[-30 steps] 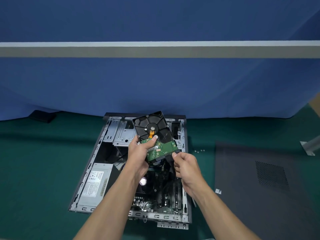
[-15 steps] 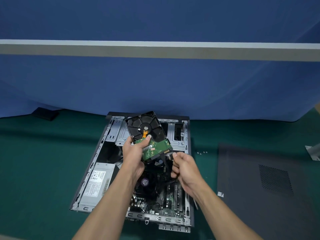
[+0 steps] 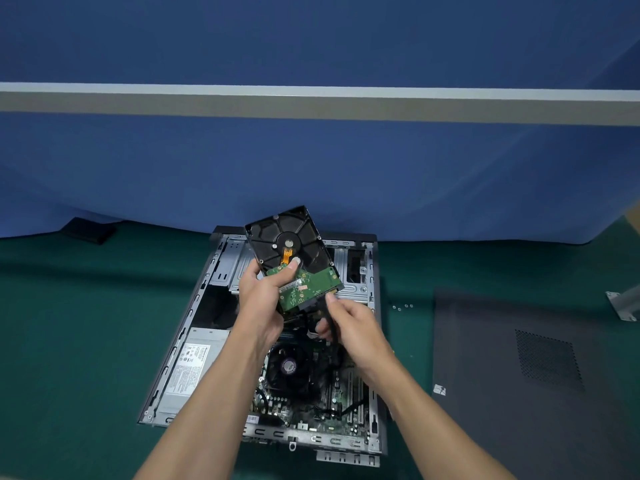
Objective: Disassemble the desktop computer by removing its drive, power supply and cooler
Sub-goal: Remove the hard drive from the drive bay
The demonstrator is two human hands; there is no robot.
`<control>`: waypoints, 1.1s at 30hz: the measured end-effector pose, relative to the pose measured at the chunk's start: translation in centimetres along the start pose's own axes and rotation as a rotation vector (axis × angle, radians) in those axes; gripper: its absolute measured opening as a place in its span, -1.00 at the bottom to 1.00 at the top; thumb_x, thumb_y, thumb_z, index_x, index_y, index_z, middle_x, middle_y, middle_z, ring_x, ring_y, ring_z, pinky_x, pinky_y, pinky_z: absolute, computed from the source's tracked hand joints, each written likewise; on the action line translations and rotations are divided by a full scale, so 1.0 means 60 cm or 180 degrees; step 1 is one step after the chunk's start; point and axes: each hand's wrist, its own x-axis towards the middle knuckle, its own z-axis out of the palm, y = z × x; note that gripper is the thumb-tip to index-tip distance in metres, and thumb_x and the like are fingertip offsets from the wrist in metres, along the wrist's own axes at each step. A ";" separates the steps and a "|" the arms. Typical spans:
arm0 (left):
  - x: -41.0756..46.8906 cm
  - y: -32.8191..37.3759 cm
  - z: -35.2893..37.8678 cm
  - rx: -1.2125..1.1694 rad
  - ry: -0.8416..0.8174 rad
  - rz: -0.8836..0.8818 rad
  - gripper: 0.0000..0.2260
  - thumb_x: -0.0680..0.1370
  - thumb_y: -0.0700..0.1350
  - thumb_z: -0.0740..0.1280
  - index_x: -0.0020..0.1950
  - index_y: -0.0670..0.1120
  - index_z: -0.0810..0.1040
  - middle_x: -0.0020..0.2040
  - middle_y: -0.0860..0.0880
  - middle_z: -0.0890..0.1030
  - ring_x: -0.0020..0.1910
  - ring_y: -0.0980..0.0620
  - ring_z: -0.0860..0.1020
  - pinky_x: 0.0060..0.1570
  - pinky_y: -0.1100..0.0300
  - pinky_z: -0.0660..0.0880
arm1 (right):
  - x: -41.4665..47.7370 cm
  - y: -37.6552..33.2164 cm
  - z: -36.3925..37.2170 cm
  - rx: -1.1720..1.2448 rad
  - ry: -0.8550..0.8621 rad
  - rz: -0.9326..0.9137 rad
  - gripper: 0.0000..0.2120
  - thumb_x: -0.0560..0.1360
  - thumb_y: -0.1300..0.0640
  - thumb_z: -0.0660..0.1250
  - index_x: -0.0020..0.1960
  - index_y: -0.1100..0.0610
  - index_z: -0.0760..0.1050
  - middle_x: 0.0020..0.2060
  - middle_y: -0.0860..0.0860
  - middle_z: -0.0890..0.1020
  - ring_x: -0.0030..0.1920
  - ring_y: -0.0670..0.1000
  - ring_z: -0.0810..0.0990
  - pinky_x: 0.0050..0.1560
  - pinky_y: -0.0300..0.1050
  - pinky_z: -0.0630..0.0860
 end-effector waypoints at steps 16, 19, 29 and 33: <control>-0.006 -0.012 0.010 0.0125 0.0108 -0.0294 -0.68 0.40 -0.34 0.49 0.10 -0.17 0.51 0.03 -0.29 0.66 -0.14 -0.19 0.68 -0.23 -0.04 0.62 | 0.004 0.010 0.022 0.0657 0.0299 0.0251 -0.68 0.61 0.01 0.22 -0.25 0.14 0.48 -0.54 -0.08 0.34 -0.54 -0.13 0.25 -0.51 -0.29 0.24; 0.000 0.001 0.008 0.0111 0.0130 -0.0308 -0.52 0.39 -0.33 0.50 0.25 -0.19 0.43 0.06 -0.27 0.66 -0.10 -0.17 0.69 -0.22 -0.06 0.63 | 0.003 0.013 -0.005 0.0520 -0.0358 0.0211 -0.69 0.63 0.03 0.20 -0.23 0.14 0.46 -0.56 -0.11 0.30 -0.55 -0.12 0.21 -0.52 -0.30 0.21; -0.009 -0.013 0.069 0.0868 -0.0178 0.0036 -0.71 0.44 -0.28 0.50 0.10 -0.09 0.54 -0.05 -0.06 0.71 -0.05 -0.11 0.69 -0.01 -0.12 0.59 | -0.011 -0.019 -0.051 -0.0871 0.1279 -0.0340 -0.32 0.52 -0.25 0.19 0.52 0.03 0.11 0.43 -0.02 0.27 0.42 0.02 0.26 0.39 0.10 0.29; -0.024 -0.059 0.127 0.1224 -0.0616 0.0141 -0.74 0.45 -0.38 0.44 0.04 -0.11 0.55 -0.10 -0.08 0.71 -0.16 -0.06 0.70 -0.25 0.15 0.58 | -0.001 -0.050 -0.106 -0.0459 0.0933 -0.0215 0.14 0.19 -0.52 0.27 0.56 0.02 -0.05 0.48 -0.05 0.21 0.49 0.00 0.11 0.45 0.13 0.18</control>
